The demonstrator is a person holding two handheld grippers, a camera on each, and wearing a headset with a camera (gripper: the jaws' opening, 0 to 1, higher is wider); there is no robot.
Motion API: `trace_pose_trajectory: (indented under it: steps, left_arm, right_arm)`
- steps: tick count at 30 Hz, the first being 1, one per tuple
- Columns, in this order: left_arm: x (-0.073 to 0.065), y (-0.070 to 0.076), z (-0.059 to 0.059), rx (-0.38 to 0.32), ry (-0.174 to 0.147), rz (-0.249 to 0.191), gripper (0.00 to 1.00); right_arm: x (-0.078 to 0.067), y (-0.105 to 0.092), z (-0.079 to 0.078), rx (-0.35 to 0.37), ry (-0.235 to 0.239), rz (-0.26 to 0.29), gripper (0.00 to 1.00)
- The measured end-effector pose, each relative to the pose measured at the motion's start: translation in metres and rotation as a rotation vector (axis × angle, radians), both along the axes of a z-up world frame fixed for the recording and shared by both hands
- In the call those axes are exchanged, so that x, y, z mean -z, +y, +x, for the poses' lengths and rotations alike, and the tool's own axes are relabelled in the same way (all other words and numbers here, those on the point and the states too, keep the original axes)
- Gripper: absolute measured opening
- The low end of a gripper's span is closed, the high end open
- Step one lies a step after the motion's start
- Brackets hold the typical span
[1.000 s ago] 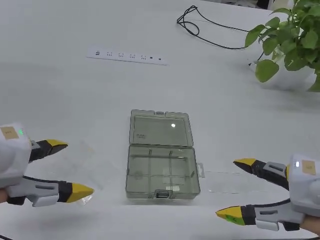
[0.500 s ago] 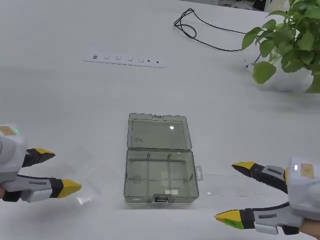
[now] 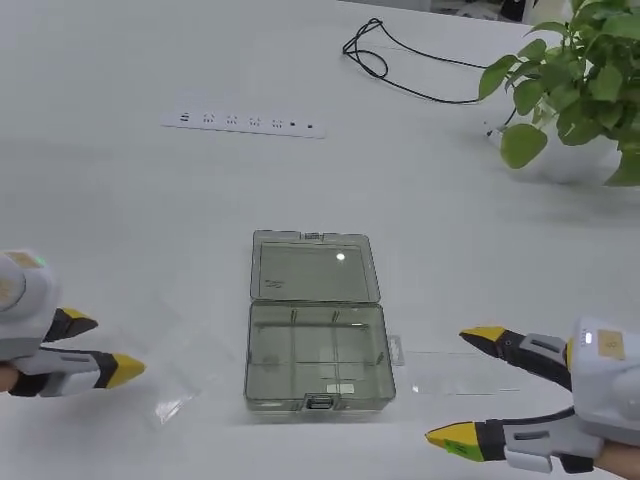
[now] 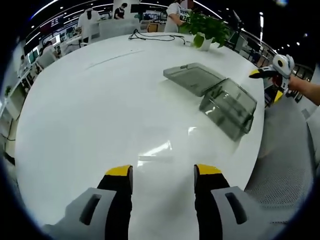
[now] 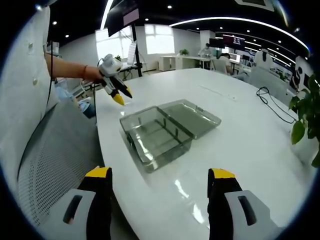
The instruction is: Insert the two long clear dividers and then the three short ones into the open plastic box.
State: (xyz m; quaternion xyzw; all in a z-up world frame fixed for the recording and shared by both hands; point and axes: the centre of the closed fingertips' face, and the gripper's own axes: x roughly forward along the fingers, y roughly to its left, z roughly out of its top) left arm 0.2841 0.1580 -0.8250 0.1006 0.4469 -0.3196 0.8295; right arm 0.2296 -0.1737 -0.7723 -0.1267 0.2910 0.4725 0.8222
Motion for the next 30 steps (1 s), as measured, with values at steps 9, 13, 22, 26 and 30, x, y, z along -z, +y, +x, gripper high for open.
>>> trace_pose_trajectory:
  steps: [9,13,22,26,30]
  left_arm:
    - [0.013,0.006,-0.003,-0.015,0.043,0.08,0.4]
    - [0.017,0.007,-0.005,-0.007,0.053,0.111,0.39]
    - [0.02,0.008,-0.003,0.025,0.052,0.194,0.34]
    - [0.019,0.009,-0.003,0.014,0.062,0.2,0.34]
    - [0.02,0.009,-0.002,0.01,0.069,0.205,0.33]
  right_arm:
    - [0.002,0.003,0.001,0.007,0.002,0.009,0.78]
    - [0.002,0.003,0.0,0.01,0.003,0.012,0.78]
    - [0.004,0.002,0.001,0.018,0.004,0.016,0.78]
    - [0.005,0.001,0.0,0.021,0.006,0.017,0.78]
    - [0.005,0.002,0.0,0.021,0.004,0.019,0.78]
